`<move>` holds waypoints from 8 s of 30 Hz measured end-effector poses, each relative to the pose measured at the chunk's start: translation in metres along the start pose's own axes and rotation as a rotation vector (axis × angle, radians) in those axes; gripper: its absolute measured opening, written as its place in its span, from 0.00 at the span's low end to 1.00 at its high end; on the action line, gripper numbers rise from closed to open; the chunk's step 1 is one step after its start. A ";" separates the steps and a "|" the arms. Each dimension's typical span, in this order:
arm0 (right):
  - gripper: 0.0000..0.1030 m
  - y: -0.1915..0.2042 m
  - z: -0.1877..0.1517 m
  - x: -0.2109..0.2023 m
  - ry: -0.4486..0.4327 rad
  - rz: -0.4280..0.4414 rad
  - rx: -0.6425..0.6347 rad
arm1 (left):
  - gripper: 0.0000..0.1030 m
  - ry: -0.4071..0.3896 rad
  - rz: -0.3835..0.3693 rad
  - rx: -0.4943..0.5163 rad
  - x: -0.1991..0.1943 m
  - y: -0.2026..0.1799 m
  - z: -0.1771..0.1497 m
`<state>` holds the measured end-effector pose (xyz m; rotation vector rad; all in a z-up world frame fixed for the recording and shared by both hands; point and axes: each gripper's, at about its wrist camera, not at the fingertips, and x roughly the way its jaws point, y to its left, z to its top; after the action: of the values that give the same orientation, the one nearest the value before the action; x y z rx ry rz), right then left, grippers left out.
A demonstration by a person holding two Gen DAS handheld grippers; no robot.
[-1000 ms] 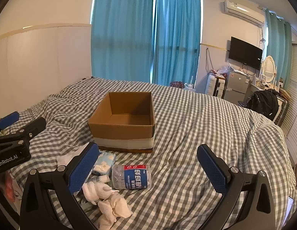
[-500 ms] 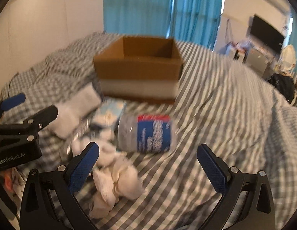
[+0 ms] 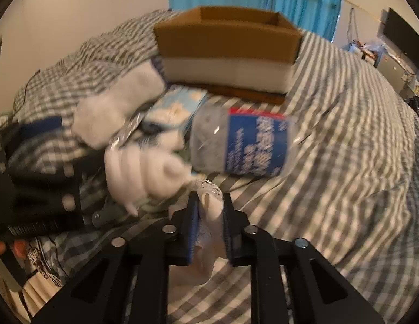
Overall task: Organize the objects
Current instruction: 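Grasp the blue blister pack with the left tool while the right grasps the white lace sock, then carry the blister pack and sock into the cardboard box and open both tools, then grasp the white knit glove with the left tool while the right grasps the clear blue-label bottle, then carry the glove and bottle into the box and open both tools, then lift both tools out of the box toward the remaining items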
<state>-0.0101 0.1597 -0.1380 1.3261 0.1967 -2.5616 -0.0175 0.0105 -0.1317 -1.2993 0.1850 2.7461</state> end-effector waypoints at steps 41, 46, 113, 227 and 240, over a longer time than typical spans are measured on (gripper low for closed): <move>0.13 -0.028 0.179 -0.109 -0.424 -0.002 -0.031 | 0.07 -0.334 -0.178 -0.035 -0.044 0.027 0.186; 0.13 -0.038 0.228 -0.069 -0.401 0.026 -0.016 | 0.07 -0.291 -0.178 -0.037 0.000 0.025 0.213; 1.00 -0.016 0.075 -0.020 -0.167 -0.079 0.087 | 1.00 -0.111 0.021 -0.028 0.004 0.043 0.049; 1.00 -0.085 0.216 -0.043 -0.394 0.030 0.172 | 0.96 -0.230 -0.127 -0.062 0.015 0.029 0.236; 1.00 -0.065 0.172 -0.153 -0.456 -0.060 0.091 | 0.97 -0.359 -0.078 -0.045 -0.100 0.034 0.194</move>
<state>-0.0782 0.2061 0.0867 0.7360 0.0336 -2.8682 -0.1067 0.0025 0.0699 -0.7809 0.0419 2.8678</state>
